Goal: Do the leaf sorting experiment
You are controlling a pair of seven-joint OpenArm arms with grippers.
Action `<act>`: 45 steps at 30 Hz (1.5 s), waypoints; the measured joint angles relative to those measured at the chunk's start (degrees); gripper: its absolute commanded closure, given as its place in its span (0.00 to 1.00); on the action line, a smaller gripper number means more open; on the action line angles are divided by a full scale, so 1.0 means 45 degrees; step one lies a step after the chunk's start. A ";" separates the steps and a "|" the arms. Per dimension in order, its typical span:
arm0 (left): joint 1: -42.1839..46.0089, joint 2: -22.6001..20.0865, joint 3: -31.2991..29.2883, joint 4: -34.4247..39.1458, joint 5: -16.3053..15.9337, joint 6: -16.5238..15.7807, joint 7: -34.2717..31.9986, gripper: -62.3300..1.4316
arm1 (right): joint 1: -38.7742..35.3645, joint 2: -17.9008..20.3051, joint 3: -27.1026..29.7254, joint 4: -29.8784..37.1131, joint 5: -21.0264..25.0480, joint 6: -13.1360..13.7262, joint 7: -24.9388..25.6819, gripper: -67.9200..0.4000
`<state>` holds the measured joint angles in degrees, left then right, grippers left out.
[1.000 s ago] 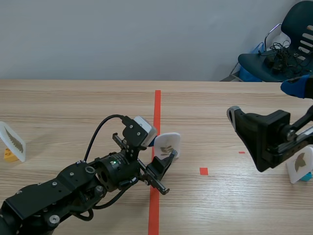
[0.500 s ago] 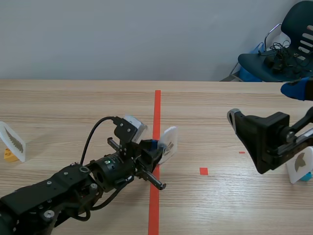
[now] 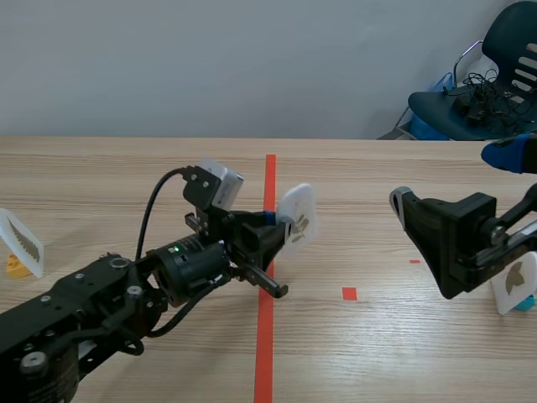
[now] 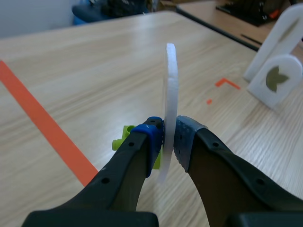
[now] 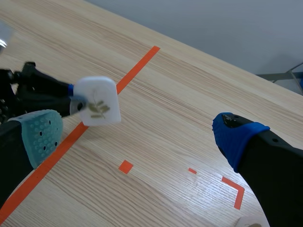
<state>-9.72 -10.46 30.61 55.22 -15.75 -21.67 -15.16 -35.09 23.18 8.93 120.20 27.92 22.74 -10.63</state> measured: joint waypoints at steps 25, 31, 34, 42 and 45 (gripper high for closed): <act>0.5984 -0.1991 -0.8884 0.3070 -0.2701 0.2050 0.0767 0.84 | 0.0000 0.0000 0.0000 0.0000 0.0000 0.0000 0.0000 0.00; 0.5187 -0.1987 -0.8748 0.1744 -0.2696 0.2040 0.0559 0.84 | 0.0000 0.0000 0.0000 0.0000 0.0000 0.0000 0.0000 0.00; 0.4541 -0.1987 -0.8748 0.0991 -0.2657 0.2030 0.0559 0.84 | 0.0000 0.0000 0.0000 0.0000 0.0000 0.0000 0.0000 0.00; 0.3089 -0.2239 -0.8748 -0.1015 -0.2662 0.2642 0.0087 0.84 | 0.0000 0.0000 0.0000 0.0000 0.0000 0.0000 0.0000 0.00; 0.2977 -0.2589 -0.8748 -0.1345 -0.2662 0.2720 0.0083 0.84 | 0.0000 0.0000 0.0000 0.0000 0.0000 0.0000 0.0000 0.00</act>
<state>3.68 -22.11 -8.75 49.17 -27.73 -9.43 -14.79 -35.09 23.18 8.93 120.20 27.92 22.74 -10.63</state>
